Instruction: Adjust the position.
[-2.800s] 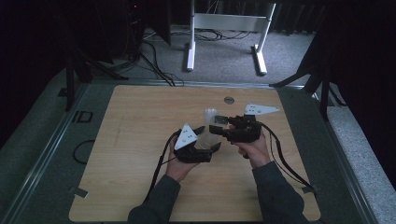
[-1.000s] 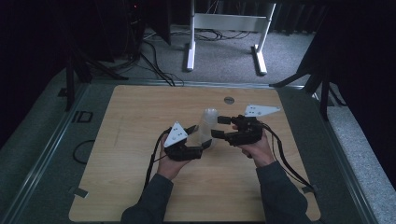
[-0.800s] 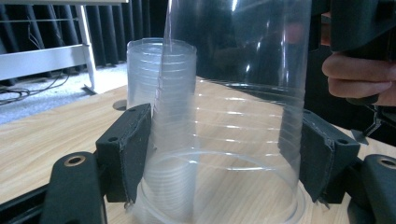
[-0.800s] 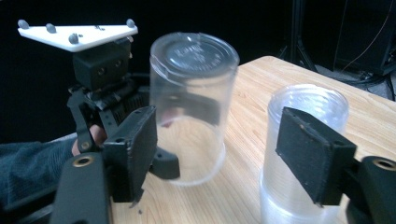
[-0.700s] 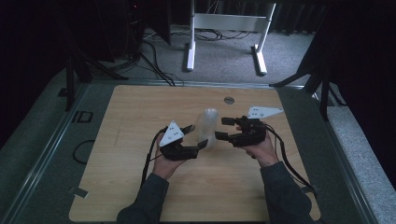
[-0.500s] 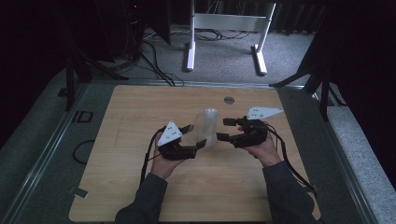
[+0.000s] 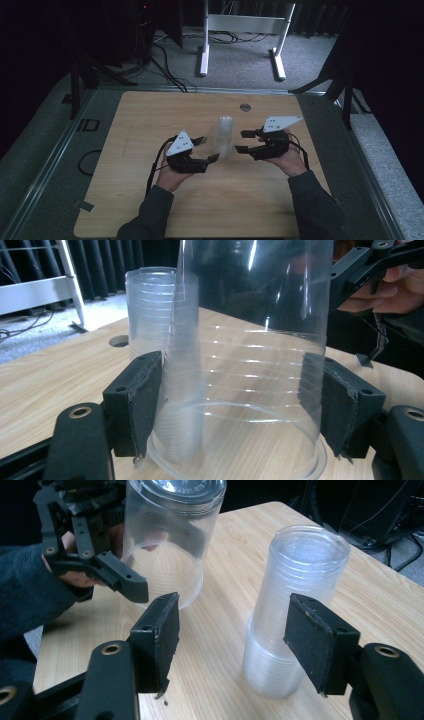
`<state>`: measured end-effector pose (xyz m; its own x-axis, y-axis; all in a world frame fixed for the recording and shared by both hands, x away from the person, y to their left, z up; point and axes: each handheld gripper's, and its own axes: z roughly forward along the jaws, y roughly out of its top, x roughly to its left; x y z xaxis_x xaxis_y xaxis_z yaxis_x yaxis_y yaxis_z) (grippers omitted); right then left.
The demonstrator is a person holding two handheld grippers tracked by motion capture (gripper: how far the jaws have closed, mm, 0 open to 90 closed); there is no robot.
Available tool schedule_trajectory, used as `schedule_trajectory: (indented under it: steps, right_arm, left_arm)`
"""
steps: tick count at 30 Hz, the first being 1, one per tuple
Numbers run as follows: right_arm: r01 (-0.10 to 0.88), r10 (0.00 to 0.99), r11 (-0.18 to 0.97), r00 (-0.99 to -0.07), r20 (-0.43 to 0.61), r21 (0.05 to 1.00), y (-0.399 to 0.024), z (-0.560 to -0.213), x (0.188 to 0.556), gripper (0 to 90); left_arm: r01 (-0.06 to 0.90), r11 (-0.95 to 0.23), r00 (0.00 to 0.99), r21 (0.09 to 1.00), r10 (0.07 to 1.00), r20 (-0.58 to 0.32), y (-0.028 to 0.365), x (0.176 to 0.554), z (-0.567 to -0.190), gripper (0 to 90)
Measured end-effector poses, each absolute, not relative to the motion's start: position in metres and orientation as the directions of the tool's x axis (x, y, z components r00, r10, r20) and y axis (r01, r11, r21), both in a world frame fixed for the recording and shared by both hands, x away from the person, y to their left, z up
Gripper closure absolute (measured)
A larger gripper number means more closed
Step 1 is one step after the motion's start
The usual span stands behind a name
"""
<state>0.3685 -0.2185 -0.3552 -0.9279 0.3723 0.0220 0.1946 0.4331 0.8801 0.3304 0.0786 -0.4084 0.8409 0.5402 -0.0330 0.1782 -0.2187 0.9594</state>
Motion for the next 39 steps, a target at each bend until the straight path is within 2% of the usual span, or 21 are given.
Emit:
schedule_trajectory:
  steps: [10, 23, 39]
  right_arm:
    - [0.156, 0.334, 0.502, -0.942, -0.024, 0.851, -0.219, -0.352, 0.365, 42.0]
    - [0.132, 0.307, 0.557, -0.95, -0.055, 0.82, -0.22, -0.344, 0.363, 42.6]
    - [0.094, 0.261, 0.656, -0.959, -0.108, 0.749, -0.22, -0.335, 0.36, 42.9]
  left_arm:
    - [0.186, -0.278, 0.868, 0.942, 0.496, -0.025, 0.077, 0.332, -0.406, 27.2]
    - [0.179, -0.322, 0.886, 0.93, 0.464, -0.01, 0.078, 0.336, -0.399, 27.3]
    - [0.165, -0.434, 0.907, 0.885, 0.419, 0.037, 0.071, 0.338, -0.396, 27.3]
